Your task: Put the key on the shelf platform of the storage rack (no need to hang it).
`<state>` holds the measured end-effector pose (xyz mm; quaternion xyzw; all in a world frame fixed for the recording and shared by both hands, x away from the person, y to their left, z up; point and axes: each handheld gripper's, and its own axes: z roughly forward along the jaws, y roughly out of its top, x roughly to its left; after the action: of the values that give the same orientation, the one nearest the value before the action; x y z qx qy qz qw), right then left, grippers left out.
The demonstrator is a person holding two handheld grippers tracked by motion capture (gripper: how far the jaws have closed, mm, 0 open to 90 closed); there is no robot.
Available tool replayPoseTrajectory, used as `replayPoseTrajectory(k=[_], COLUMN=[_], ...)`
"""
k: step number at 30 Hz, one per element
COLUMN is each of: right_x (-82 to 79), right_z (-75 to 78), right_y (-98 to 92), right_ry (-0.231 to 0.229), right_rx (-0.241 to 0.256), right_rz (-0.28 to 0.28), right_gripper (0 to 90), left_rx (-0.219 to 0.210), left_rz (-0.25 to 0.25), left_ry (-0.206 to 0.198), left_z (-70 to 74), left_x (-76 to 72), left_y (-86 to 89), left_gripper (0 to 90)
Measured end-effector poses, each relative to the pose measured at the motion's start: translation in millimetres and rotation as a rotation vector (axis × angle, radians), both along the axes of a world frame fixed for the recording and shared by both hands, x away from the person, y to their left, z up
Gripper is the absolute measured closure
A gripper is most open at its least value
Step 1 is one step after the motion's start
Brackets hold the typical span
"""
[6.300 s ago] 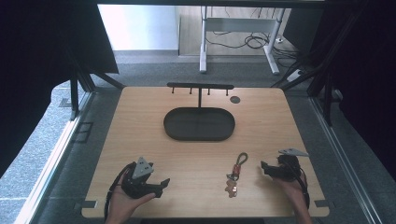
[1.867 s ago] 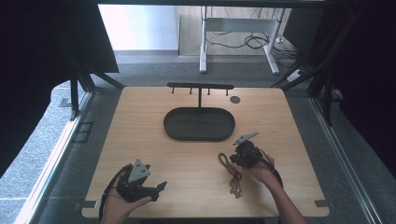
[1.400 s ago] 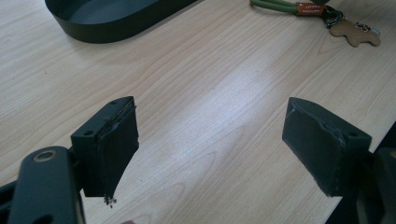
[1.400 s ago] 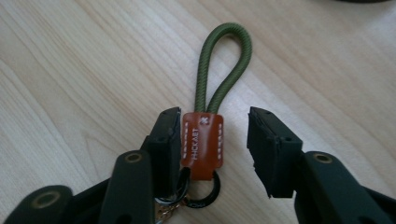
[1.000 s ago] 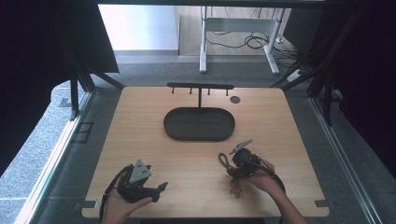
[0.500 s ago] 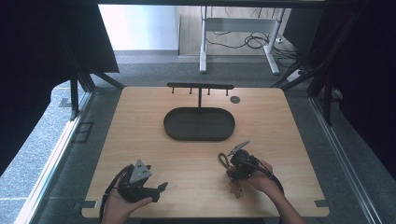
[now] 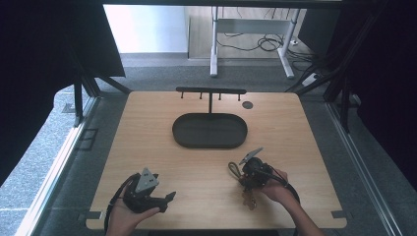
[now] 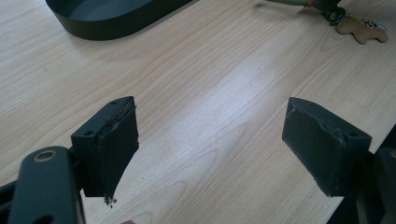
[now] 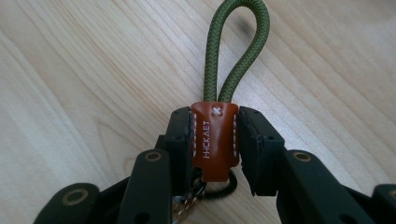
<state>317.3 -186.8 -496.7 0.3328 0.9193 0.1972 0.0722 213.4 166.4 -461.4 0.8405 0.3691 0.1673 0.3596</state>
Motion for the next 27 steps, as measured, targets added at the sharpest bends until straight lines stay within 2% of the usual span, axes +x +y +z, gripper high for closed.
replayPoseTrajectory(k=[13,20,27], right_x=[-6.0,-4.6,-5.8], right_z=[31.6,47.9,55.9], right_y=[-5.5,-11.8,-15.2], right_ry=[-0.023,-0.059,-0.074], right_rx=[0.03,0.04,0.047], right_rz=[0.018,0.021,0.013], right_gripper=[67.4,67.4,67.4], left_rx=[-0.002,0.0,-0.002], left_rz=[0.0,0.002,0.002], left_ry=[-0.003,0.0,-0.001], left_z=[1.0,-0.2,0.7], left_x=[-0.5,0.3,0.0], left_y=[0.6,0.7,1.3], left_gripper=[18.9,18.9,18.9])
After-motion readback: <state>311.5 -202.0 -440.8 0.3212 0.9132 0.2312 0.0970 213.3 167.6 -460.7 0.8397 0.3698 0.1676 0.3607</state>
